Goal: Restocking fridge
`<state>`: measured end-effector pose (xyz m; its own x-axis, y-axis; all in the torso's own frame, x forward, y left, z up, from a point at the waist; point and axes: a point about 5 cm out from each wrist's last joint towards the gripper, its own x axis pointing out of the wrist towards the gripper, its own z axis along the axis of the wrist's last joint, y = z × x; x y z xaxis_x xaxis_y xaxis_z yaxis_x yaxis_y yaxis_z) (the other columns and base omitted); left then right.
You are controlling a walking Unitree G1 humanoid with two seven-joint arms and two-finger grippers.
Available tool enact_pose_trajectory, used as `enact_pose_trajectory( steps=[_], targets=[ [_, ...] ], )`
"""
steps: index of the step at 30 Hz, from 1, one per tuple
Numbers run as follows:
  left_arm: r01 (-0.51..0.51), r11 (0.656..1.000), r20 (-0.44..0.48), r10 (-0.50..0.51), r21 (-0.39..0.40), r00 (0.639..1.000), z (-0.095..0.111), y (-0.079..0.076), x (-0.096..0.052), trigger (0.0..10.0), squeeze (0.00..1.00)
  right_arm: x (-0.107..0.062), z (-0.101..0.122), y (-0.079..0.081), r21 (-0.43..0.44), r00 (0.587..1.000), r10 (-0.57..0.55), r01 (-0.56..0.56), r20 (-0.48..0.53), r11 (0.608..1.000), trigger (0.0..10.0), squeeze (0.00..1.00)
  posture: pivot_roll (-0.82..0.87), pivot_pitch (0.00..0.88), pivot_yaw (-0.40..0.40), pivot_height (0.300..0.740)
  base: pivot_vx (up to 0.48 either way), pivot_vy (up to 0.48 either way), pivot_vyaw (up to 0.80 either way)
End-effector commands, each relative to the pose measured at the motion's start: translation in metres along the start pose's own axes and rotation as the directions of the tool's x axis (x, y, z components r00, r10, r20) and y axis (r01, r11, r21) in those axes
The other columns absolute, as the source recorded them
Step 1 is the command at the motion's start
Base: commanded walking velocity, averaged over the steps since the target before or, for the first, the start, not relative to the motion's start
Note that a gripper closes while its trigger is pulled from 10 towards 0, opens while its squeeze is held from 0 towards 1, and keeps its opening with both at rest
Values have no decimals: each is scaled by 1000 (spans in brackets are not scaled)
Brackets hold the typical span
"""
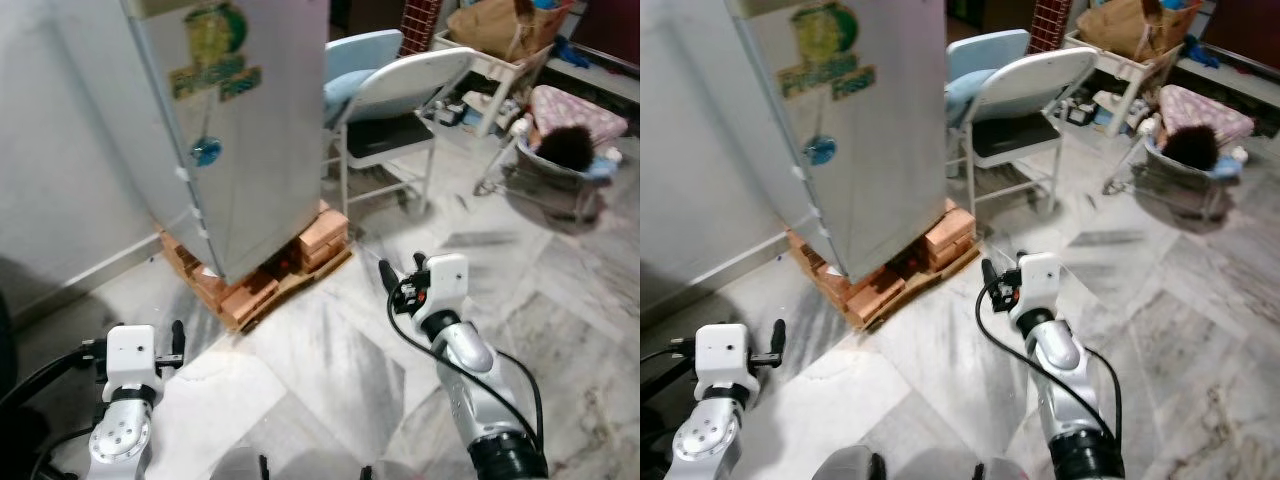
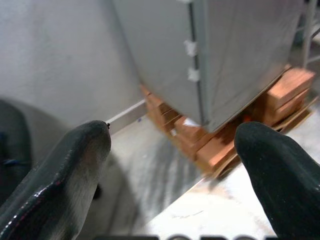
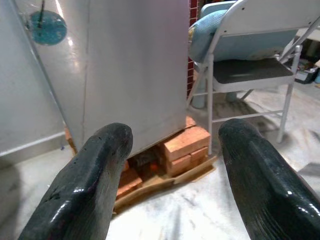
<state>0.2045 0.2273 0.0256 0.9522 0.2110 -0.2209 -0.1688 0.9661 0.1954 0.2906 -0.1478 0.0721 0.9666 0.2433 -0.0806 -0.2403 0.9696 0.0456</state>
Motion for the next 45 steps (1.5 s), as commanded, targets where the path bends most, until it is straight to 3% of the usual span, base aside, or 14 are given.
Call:
enact_pose_trajectory(
  steps=[1, 14, 33, 45],
  targets=[
    [10, 1000, -11, -10, 13, 1000, -4, -1, -4, 10000, 0, -4, -5, -11, -1, 999, -33, 33, -29, 999, 10000, 0, 53, 84, -25, 740, 0, 480, 0],
    [57, 998, 32, -58, 31, 998, 3, -4, -2, 10000, 0, -3, -5, -10, -4, 999, -28, 28, -32, 1000, 10000, 0, 50, 83, -28, 740, 39, 456, 0],
    [117, 993, 49, -118, 22, 992, 4, -12, -7, 10000, 0, -2, -6, -9, -16, 999, -40, 40, -35, 999, 10000, 0, 56, 99, -16, 740, 324, 353, -767],
    [122, 992, 45, -123, 14, 991, 4, -11, -7, 10000, 0, -3, -7, -7, 28, 999, -35, 36, -27, 999, 10000, 0, 60, 103, -15, 740, 308, 367, -524]
  ],
)
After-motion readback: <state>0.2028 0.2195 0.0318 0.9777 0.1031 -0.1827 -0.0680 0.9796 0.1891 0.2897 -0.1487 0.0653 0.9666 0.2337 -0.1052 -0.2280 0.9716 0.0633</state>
